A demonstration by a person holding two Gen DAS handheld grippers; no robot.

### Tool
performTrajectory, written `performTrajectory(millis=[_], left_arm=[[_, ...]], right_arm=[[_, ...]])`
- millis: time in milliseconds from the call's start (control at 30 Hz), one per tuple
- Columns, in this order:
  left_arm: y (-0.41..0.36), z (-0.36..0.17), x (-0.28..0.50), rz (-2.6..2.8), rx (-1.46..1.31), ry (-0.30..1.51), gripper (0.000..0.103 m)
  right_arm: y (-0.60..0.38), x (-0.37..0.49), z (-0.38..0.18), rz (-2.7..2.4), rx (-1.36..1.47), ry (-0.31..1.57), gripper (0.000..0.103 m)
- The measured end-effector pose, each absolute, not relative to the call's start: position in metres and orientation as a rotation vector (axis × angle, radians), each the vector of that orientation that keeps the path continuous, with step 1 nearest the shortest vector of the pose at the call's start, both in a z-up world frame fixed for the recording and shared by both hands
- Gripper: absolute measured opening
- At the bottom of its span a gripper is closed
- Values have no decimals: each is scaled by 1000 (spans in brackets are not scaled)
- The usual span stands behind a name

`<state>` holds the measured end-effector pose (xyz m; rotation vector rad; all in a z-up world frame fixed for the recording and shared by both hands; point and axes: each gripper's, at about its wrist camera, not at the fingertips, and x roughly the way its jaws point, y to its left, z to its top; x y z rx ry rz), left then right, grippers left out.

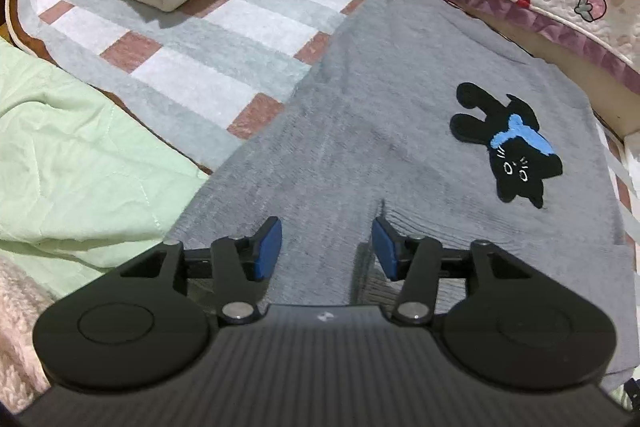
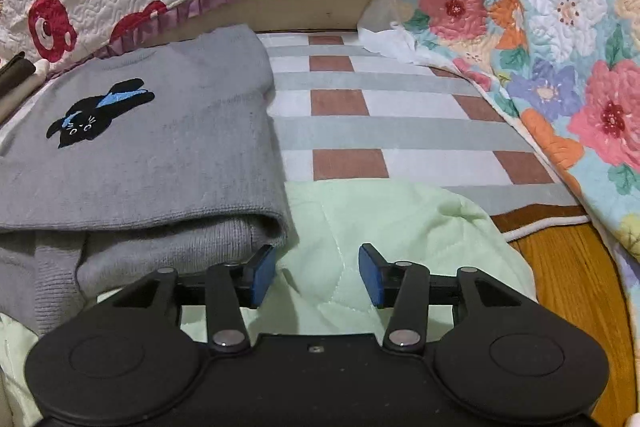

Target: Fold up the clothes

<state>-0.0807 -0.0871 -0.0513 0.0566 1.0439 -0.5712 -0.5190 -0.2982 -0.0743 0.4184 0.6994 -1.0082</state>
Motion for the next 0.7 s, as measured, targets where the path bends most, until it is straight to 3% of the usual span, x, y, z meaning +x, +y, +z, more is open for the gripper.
performTrajectory(millis=[100, 267, 400, 700], left_arm=[[-83, -48, -82, -584, 32, 1055, 62], [-65, -45, -70, -574, -50, 1098, 65], [-40, -41, -57, -570, -221, 1138, 76], [-37, -75, -66, -660, -331, 1402, 80]], right_arm=[[-291, -517, -63, -994, 409, 691, 55], [-290, -512, -55, -932, 563, 646, 57], [-294, -512, -61, -928, 778, 590, 57], [-295, -508, -97, -803, 1194, 450, 57]])
